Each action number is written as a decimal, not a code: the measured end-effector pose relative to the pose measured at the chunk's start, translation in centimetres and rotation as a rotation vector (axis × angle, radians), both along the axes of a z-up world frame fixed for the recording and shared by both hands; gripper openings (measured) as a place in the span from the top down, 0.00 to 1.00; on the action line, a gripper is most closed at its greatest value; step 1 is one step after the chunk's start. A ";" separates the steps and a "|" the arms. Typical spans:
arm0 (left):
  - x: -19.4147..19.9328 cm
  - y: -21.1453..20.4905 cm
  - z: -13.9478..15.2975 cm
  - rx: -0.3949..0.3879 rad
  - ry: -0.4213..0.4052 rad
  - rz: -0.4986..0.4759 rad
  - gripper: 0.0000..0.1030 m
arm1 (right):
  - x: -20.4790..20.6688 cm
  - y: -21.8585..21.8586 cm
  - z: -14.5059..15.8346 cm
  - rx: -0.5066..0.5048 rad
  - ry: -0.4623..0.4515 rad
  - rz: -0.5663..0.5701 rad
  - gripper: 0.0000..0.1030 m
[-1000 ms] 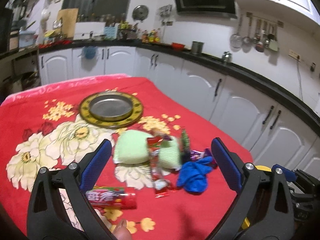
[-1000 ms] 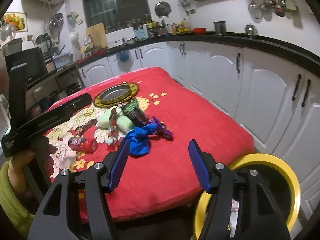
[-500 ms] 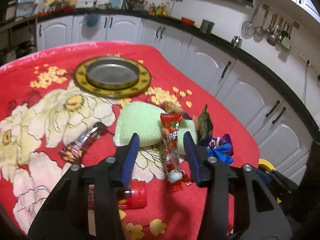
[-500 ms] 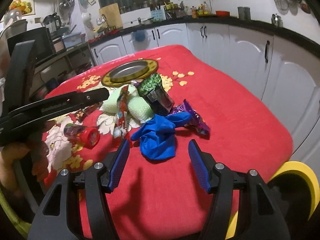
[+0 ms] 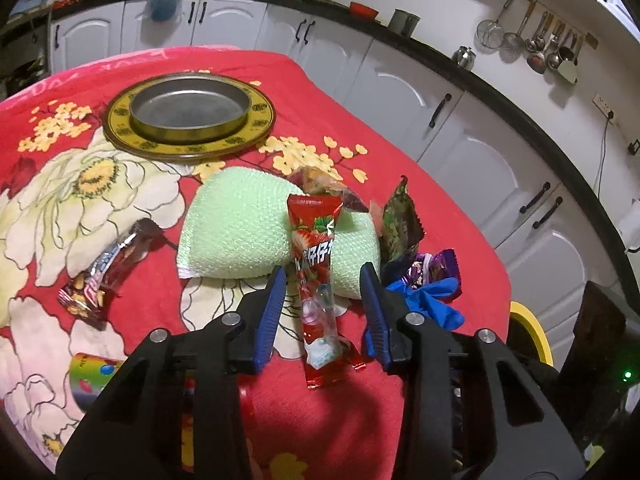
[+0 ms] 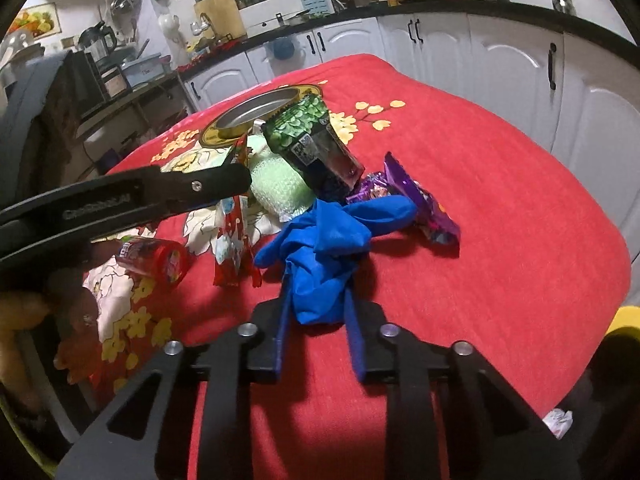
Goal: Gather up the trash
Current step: 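Grasp the red snack stick with the left tool while the right tool grasps the blue glove, then carry the red snack stick and blue glove in both tools over the yellow bin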
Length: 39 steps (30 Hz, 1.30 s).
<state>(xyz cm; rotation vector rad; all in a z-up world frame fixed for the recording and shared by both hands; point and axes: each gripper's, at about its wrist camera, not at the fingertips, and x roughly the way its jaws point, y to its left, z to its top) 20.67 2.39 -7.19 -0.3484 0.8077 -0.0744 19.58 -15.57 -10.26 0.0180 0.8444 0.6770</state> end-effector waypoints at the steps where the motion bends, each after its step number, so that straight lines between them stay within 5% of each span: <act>1: 0.1 0.0 -0.1 -0.005 0.004 0.001 0.73 | -0.1 -0.1 0.0 0.004 0.003 -0.003 0.81; 7: 0.2 -0.1 -0.8 -0.026 0.023 -0.013 0.88 | -1.8 -1.0 0.0 0.010 -0.001 -0.009 0.83; 21: -1.8 0.3 -0.3 -0.034 -0.019 -0.008 0.93 | -4.9 -2.2 1.0 -0.011 -0.036 -0.004 0.85; 39: -4.8 -2.6 5.4 0.005 -0.185 -0.086 0.93 | -6.5 -6.0 5.8 0.034 -0.170 -0.103 0.86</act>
